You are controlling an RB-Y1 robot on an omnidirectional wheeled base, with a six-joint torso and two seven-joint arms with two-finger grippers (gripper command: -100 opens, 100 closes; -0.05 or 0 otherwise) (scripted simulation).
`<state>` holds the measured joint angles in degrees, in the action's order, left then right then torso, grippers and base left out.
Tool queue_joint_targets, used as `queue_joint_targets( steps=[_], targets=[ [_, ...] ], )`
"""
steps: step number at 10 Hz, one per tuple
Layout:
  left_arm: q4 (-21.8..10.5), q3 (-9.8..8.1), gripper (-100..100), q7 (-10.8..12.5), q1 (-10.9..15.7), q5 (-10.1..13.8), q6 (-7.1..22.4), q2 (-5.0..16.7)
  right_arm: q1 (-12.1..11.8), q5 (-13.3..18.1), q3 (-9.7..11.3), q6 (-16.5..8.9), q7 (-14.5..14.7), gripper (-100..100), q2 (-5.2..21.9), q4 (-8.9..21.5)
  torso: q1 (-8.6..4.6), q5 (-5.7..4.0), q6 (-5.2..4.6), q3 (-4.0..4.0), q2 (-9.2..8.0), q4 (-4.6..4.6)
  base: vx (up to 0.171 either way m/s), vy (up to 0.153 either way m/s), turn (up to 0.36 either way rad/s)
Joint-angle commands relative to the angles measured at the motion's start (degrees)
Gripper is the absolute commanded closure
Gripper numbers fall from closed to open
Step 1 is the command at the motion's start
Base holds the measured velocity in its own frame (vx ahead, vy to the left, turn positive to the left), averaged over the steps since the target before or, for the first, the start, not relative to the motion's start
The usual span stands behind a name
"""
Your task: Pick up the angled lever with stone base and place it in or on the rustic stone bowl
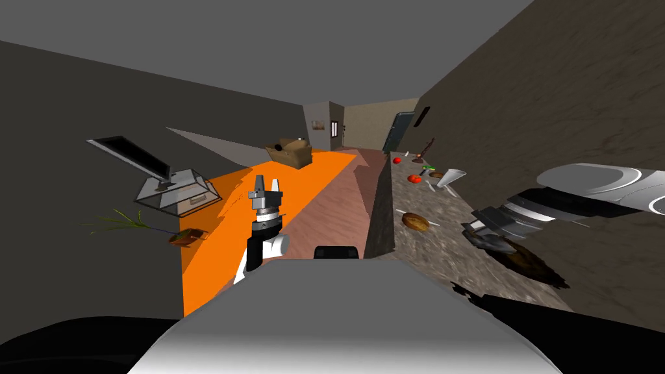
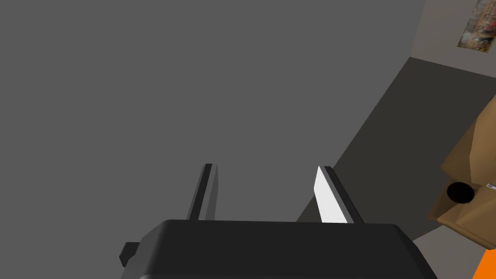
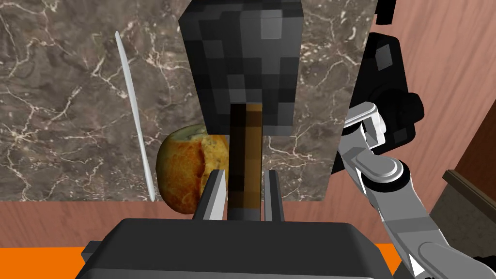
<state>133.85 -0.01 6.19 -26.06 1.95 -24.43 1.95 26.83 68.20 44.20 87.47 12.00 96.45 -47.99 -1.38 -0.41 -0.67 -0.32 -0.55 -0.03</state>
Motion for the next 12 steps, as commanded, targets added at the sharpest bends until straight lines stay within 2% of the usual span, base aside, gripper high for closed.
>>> queue_joint_targets(
  steps=[1, 2, 3, 4, 5, 7, 9, 10, 12],
  targets=[
    [0.0, 0.0, 0, 0.0, 0.0, 0.0, 0.0, 0.0, -0.2, -0.1, -0.2, -0.3, -2.9, 100, 1.0, 0.1, 0.0, 0.0, 0.0, 0.0, 0.0, 0.0, -0.227, -0.072, 0.273],
    [0.0, 0.01, 0, 0.0, 0.0, 0.0, 0.0, 0.0, -0.2, -0.1, -0.2, -0.3, -3.4, 100, 1.0, 0.1, 0.11, 0.04, 0.13, -0.01, -0.03, -0.01, -0.196, -0.126, 0.184],
    [0.0, 0.0, 0, 0.0, 0.0, 0.0, 0.0, 0.0, -0.3, 0.1, -0.5, -0.4, -5.7, 100, 1.7, 0.4, -0.05, 0.03, 0.03, 0.01, 0.06, -0.02, -0.219, -0.16, 0.304],
    [0.0, 0.0, 0, 0.0, 0.0, 0.0, 0.0, 0.0, -0.3, 0.1, -0.5, -0.4, -6.0, 100, 1.7, 0.4, -0.2, 0.01, 0.14, -0.01, 0.01, -0.04, -0.192, -0.117, 0.144],
    [0.0, -0.01, 0, 0.0, 0.0, 0.0, 0.0, 0.0, -0.3, 0.3, -0.8, -0.5, -8.3, 100, 2.3, 0.8, -0.13, -0.02, 0.0, 0.01, 0.07, -0.04, -0.197, -0.119, 0.226],
    [0.0, 0.0, 0, 0.0, 0.0, 0.0, 0.0, 0.0, -0.3, 0.5, -1.2, -0.6, -10.8, 100, 2.8, 1.1, -0.22, 0.01, 0.18, -0.03, 0.01, -0.08, -0.207, -0.15, 0.27],
    [0.0, -0.01, 0, 0.0, 0.0, 0.0, 0.0, 0.0, -0.3, 1.2, -1.9, -1.0, -14.6, 100, 3.5, 1.7, -0.35, -0.02, 0.08, 0.02, 0.14, -0.08, -0.18, -0.169, 0.235],
    [0.0, -0.01, 0, 0.0, 0.0, 0.0, 0.0, 0.0, -0.3, 1.2, -1.9, -1.0, -15.1, 100, 3.5, 1.7, -0.4, -0.04, 0.11, 0.02, 0.14, -0.09, -0.153, -0.115, 0.249],
    [0.0, -0.01, 0, 0.0, 0.0, 0.0, 0.0, 0.0, -0.4, 1.9, -2.7, -1.3, -18.7, 100, 3.9, 2.2, -0.23, 0.01, 0.1, 0.11, 0.31, -0.06, -0.17, -0.147, 0.199]
  ],
)
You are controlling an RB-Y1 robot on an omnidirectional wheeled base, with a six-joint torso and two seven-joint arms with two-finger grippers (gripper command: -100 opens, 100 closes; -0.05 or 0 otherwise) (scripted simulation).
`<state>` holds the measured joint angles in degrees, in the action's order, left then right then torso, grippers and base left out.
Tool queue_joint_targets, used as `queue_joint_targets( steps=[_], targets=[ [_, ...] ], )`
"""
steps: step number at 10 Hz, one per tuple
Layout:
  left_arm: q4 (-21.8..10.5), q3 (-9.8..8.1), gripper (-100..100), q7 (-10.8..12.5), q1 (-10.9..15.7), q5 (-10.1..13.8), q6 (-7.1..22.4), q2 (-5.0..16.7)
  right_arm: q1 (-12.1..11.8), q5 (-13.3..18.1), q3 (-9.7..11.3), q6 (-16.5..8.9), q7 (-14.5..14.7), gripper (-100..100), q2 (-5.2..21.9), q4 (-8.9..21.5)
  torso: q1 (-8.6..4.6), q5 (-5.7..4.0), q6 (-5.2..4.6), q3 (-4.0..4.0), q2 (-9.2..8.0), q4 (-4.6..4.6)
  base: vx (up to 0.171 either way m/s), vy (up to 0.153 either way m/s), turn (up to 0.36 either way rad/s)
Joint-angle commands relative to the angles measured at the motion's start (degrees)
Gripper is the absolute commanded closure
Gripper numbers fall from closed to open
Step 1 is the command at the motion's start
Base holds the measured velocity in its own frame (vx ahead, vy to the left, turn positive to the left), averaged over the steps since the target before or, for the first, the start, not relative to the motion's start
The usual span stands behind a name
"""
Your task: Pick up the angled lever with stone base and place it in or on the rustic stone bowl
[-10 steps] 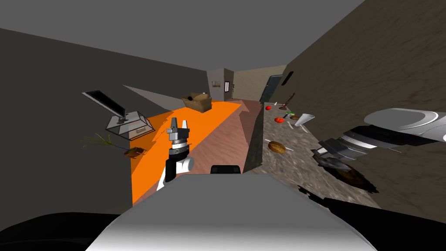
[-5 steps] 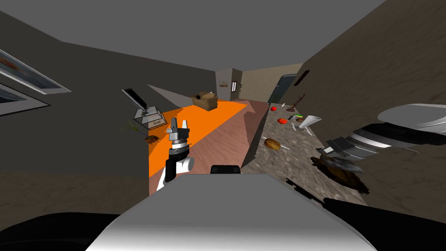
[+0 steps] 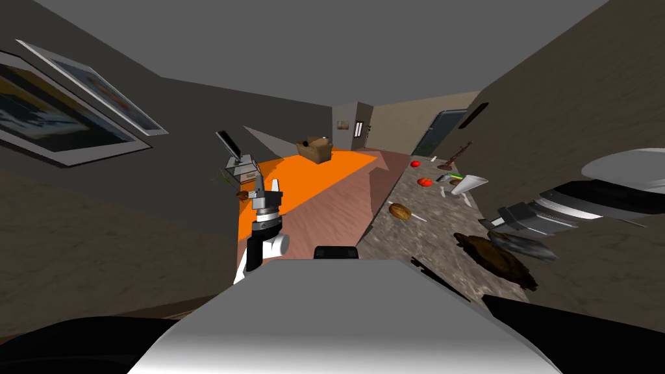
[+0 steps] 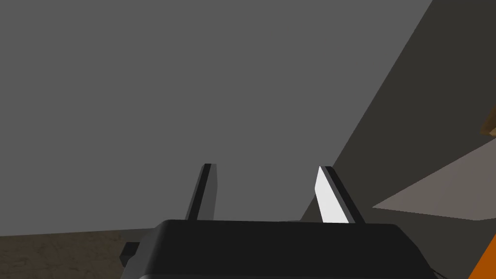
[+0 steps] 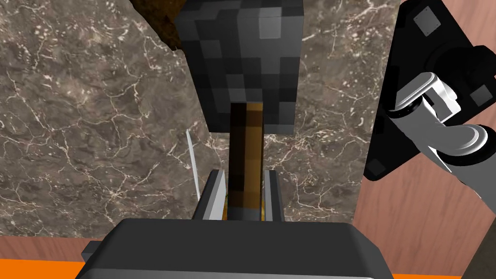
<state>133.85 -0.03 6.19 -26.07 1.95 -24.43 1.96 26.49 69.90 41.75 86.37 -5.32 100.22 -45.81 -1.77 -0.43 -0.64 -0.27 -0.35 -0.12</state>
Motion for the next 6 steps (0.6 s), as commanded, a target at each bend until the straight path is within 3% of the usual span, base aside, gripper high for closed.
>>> queue_joint_targets(
  steps=[1, 4, 6],
  targets=[
    [0.0, 0.0, 0, 0.0, 0.0, 0.0, 0.0, 0.0, -0.1, 0.2, -0.2, -0.2, -1.4, 100, 0.2, 0.0, 0.0, 0.0, 0.0, 0.0, 0.0, 0.0, -0.15, -0.171, 0.044],
    [0.0, 0.0, 0, 0.0, 0.0, 0.0, 0.0, 0.0, -0.2, 1.1, -1.2, -0.7, -5.3, 100, 0.4, 0.6, -0.01, -0.01, 0.03, 0.08, 0.15, 0.02, -0.134, -0.139, 0.213],
    [0.0, 0.0, 0, 0.0, 0.0, 0.0, 0.0, 0.0, -0.2, 1.4, -1.7, -0.8, -6.6, 100, 0.5, 0.8, 0.19, 0.03, 0.0, 0.18, 0.34, 0.06, -0.094, -0.087, 0.099]
  ],
)
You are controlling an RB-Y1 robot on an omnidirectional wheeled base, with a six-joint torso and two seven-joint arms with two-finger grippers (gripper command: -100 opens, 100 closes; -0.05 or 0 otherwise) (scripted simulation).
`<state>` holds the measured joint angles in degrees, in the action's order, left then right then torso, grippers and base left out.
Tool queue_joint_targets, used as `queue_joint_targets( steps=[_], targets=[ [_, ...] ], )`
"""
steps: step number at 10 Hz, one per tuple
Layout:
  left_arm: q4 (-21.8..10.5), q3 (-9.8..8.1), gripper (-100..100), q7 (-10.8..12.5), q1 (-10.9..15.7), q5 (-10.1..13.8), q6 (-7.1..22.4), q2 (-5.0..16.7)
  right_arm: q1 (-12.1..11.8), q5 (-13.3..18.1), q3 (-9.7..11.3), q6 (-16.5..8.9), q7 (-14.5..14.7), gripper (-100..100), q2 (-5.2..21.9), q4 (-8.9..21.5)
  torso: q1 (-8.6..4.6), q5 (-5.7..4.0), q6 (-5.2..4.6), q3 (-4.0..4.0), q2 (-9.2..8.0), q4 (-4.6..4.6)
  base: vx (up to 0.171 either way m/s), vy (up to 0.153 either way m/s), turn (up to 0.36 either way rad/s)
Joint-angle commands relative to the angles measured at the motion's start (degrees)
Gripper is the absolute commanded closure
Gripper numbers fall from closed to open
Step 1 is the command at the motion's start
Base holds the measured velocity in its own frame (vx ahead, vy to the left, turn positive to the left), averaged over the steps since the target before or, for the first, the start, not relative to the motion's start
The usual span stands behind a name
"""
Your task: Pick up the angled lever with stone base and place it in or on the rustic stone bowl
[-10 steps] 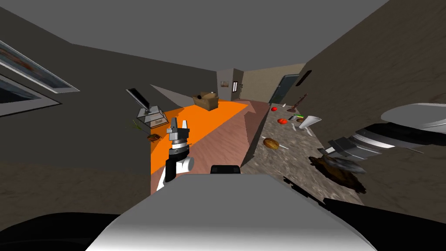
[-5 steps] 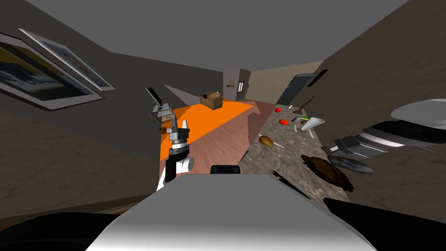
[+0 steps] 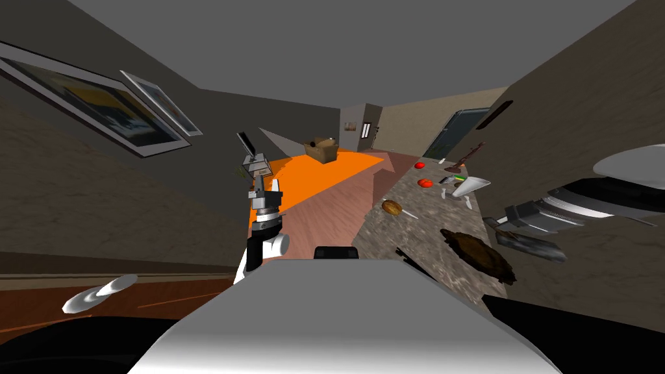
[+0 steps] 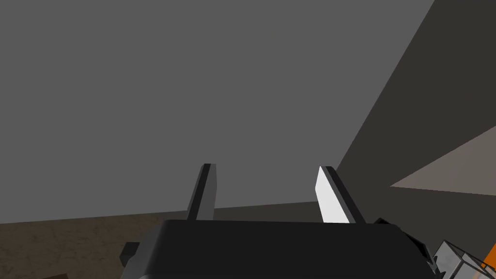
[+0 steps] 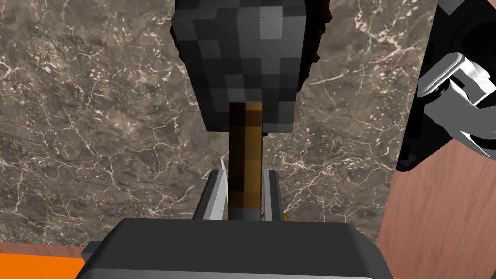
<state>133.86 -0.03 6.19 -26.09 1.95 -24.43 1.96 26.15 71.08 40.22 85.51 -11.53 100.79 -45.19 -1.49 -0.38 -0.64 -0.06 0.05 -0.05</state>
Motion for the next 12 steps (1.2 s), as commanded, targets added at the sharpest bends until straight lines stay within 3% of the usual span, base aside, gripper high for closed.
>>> queue_joint_targets(
  steps=[1, 2, 6, 7, 8, 12],
  targets=[
    [0.0, 0.0, 0, 0.0, 0.0, 0.0, 0.0, 0.0, 0.0, 0.0, 0.0, 0.0, 0.0, 100, 0.0, 0.0, 0.0, 0.0, 0.0, 0.0, 0.0, 0.0, -0.033, -0.029, 0.026],
    [0.0, 0.0, 0, 0.0, 0.0, 0.0, 0.0, 0.0, 0.0, 0.0, 0.0, 0.0, -0.1, -100, 0.0, 0.0, 0.19, 0.03, -0.01, 0.09, 0.16, 0.04, -0.007, -0.005, -0.002],
    [0.0, 0.0, 0, 0.0, 0.0, 0.0, 0.0, 0.0, 0.0, 0.0, 0.0, 0.0, -0.1, -100, 0.0, 0.0, 0.38, 0.09, 0.02, 0.22, 0.37, 0.1, 0.0, 0.0, 0.0],
    [0.0, 0.0, 0, 0.0, 0.0, 0.0, 0.0, 0.0, 0.0, 0.0, 0.0, 0.0, -0.1, 0, 0.0, 0.0, 0.38, 0.09, 0.02, 0.22, 0.37, 0.1, 0.0, 0.0, 0.0],
    [0.0, 0.0, 0, 0.0, 0.0, 0.0, 0.0, 0.0, 1.5, 0.0, -0.2, 2.1, -0.4, -100, 2.3, -0.7, 0.38, 0.09, 0.02, 0.23, 0.38, 0.1, 0.004, 0.018, 0.022],
    [0.0, 0.01, 0, 0.0, 0.0, 0.0, 0.0, 0.0, 3.9, 0.0, -0.6, 5.6, -0.7, -100, 6.1, -2.0, 0.48, 0.13, 0.02, 0.23, 0.38, 0.1, 0.006, 0.019, 0.013]
  ],
)
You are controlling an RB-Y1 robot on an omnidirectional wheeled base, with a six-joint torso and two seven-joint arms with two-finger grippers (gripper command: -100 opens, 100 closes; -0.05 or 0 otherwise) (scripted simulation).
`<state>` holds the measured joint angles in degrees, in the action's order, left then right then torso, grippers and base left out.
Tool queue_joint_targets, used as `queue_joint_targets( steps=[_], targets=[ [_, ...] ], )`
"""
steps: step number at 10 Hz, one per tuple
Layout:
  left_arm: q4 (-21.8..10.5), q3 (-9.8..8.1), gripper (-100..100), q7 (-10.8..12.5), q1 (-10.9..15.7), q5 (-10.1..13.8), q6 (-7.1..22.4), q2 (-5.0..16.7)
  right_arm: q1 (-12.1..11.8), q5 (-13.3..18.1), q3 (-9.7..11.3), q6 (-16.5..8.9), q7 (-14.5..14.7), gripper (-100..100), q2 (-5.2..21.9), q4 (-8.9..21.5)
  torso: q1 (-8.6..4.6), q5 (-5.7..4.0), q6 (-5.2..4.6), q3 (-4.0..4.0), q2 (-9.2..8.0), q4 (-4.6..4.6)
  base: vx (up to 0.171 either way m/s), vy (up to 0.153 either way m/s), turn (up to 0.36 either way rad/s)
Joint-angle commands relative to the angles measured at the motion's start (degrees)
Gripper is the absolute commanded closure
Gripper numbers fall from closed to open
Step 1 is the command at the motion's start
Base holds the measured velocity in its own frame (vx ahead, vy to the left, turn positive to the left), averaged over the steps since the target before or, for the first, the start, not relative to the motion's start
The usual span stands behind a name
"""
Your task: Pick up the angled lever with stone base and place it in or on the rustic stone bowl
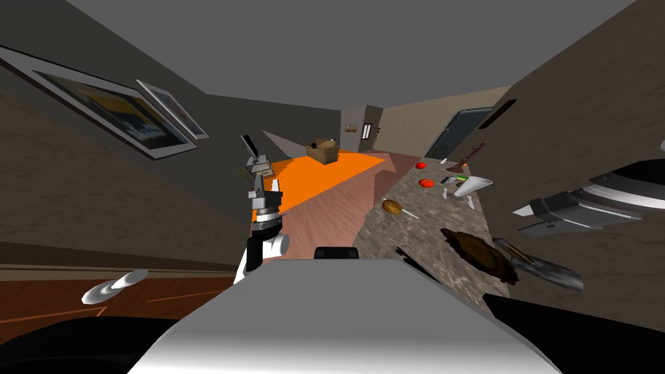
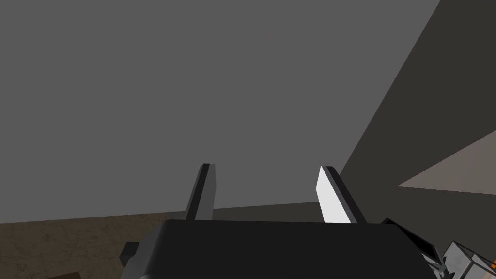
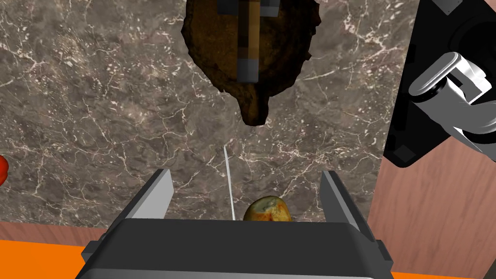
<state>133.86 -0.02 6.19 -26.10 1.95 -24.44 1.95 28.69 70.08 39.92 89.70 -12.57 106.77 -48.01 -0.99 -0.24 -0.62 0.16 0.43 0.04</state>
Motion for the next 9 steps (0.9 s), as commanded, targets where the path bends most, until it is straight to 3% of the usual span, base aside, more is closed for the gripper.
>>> queue_joint_targets(
  steps=[1, 3, 4, 9],
  targets=[
    [0.0, 0.0, 0, 0.0, 0.0, 0.0, 0.0, 0.0, 1.8, 1.0, -0.4, 2.1, 0.2, -100, 0.9, 0.6, 0.0, 0.0, 0.0, 0.0, 0.0, 0.0, 0.005, 0.02, 0.013],
    [0.0, 0.0, 0, 0.0, 0.0, 0.0, 0.0, 0.0, 2.2, 1.4, -0.5, 2.4, 0.1, -100, 1.0, 0.7, -0.02, -0.02, 0.0, 0.0, -0.01, 0.0, 0.001, 0.011, 0.009],
    [0.0, 0.0, 0, 0.0, 0.0, 0.0, 0.0, 0.0, 2.2, 1.4, -0.6, 2.7, 0.2, 0, 1.0, 0.7, -0.07, -0.04, 0.0, 0.0, -0.01, 0.01, 0.0, 0.0, 0.0],
    [0.0, 0.0, 0, 0.0, 0.0, 0.0, 0.0, 0.0, 2.2, 1.4, -0.6, 2.6, 0.2, 0, 1.0, 0.7, -0.12, -0.06, 0.0, 0.0, -0.01, 0.01, 0.0, 0.0, 0.0]
  ],
)
